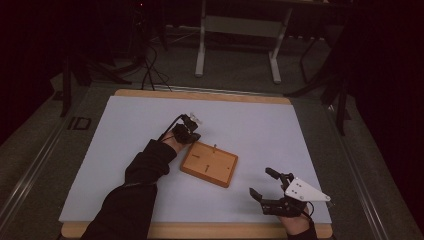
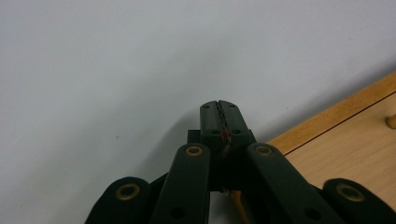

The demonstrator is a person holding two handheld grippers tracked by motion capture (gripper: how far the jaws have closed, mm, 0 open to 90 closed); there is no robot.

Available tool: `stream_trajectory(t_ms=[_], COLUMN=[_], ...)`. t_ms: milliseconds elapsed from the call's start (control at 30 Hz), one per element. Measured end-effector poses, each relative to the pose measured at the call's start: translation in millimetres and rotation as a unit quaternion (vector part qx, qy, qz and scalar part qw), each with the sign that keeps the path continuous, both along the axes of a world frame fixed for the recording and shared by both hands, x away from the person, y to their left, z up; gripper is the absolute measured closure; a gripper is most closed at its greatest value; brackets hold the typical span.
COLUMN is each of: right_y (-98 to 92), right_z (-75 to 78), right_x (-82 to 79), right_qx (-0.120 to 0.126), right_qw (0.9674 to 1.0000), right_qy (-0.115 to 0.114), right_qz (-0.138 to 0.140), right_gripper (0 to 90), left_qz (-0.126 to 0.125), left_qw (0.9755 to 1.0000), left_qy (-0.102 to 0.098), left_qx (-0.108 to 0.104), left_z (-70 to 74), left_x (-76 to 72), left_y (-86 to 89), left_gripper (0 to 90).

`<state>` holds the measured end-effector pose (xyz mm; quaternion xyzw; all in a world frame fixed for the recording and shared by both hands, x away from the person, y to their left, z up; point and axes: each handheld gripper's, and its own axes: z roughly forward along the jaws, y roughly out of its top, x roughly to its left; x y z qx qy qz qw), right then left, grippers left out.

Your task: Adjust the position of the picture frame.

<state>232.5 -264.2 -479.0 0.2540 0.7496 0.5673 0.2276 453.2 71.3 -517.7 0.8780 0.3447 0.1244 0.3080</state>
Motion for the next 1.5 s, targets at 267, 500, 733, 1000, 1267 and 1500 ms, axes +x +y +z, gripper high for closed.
stream_trajectory(t_ms=[267, 500, 733, 1000, 1267, 1500], right_y=[0.9, 1.3, 2.8, 2.7, 2.9, 5.0], right_z=[0.0, 0.3, 0.0, -0.7, -1.1, -3.2], right_x=[0.1, 0.1, 0.0, 0.8, 1.6, 4.5], right_qx=[-0.001, -0.002, -0.002, -0.002, -0.001, -0.004], right_qw=[1.0, 1.0, 1.0, 1.0, 1.0, 0.9999], right_qy=[0.0, -0.001, 0.0, 0.003, 0.004, 0.011], right_qz=[0.0, 0.0, 0.0, 0.0, 0.0, -0.01], right_gripper=[15.8, 15.8, 15.8, 15.8, 14.9, 12.5], left_qz=[-0.01, -0.015, -0.016, -0.014, 0.008, 0.017], left_qw=[0.9999, 0.9999, 0.9999, 0.9998, 0.9992, 0.9969], left_qy=[0.007, 0.005, 0.002, -0.01, -0.015, -0.005], left_qx=[0.01, 0.001, -0.002, 0.001, -0.037, -0.077], left_z=[-4.0, -6.8, -7.5, -7.2, 7.3, 16.0], left_x=[-16.6, -34.8, -45.2, -46.8, -52.9, -64.0], left_y=[3.2, 8.8, 11.1, 12.4, 27.1, 41.6], left_gripper=[90.0, 90.0, 90.0, 90.0, 90.0, 65.8])
